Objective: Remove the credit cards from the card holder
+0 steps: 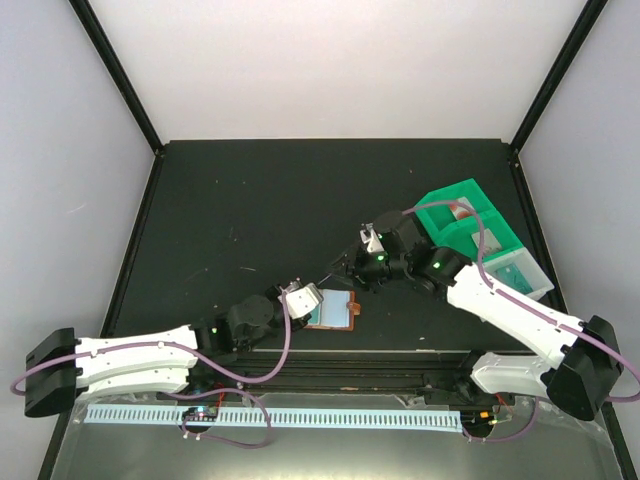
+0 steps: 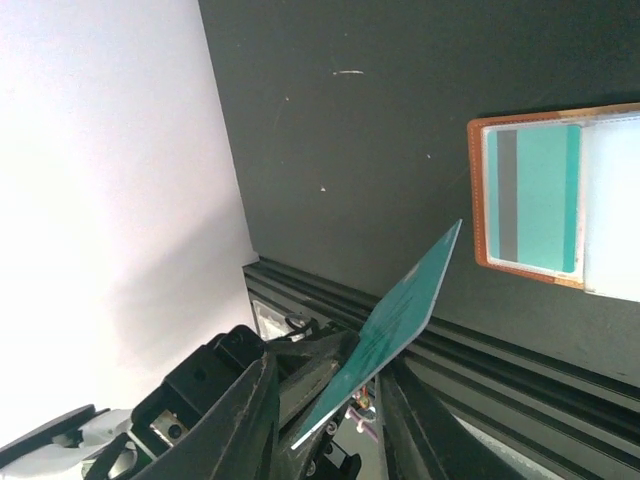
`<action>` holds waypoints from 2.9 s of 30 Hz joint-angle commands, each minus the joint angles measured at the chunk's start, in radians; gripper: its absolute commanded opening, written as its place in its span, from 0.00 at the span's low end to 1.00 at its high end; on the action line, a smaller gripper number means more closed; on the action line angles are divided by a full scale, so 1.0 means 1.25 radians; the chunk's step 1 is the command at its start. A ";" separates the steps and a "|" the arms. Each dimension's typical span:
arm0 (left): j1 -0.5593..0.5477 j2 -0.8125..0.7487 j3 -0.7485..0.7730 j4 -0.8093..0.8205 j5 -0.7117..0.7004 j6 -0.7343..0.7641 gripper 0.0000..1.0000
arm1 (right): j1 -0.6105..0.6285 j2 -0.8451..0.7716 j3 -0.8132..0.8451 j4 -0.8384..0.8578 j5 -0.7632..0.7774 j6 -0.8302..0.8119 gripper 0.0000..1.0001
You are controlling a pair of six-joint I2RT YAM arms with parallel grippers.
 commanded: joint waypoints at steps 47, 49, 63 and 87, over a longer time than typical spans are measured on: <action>0.367 0.027 0.143 -0.245 0.526 -0.551 0.99 | -0.267 -0.336 -0.157 -0.230 0.478 -0.368 0.01; 0.374 0.031 0.144 -0.259 0.535 -0.536 0.99 | -0.336 -0.349 -0.159 -0.251 0.461 -0.376 0.01; 0.393 0.059 0.149 -0.288 0.543 -0.500 0.99 | -0.712 -0.286 -0.087 -0.421 0.608 -0.429 0.01; 0.408 0.040 0.139 -0.290 0.554 -0.508 0.99 | -0.863 -0.125 -0.235 -0.009 0.348 -0.568 0.01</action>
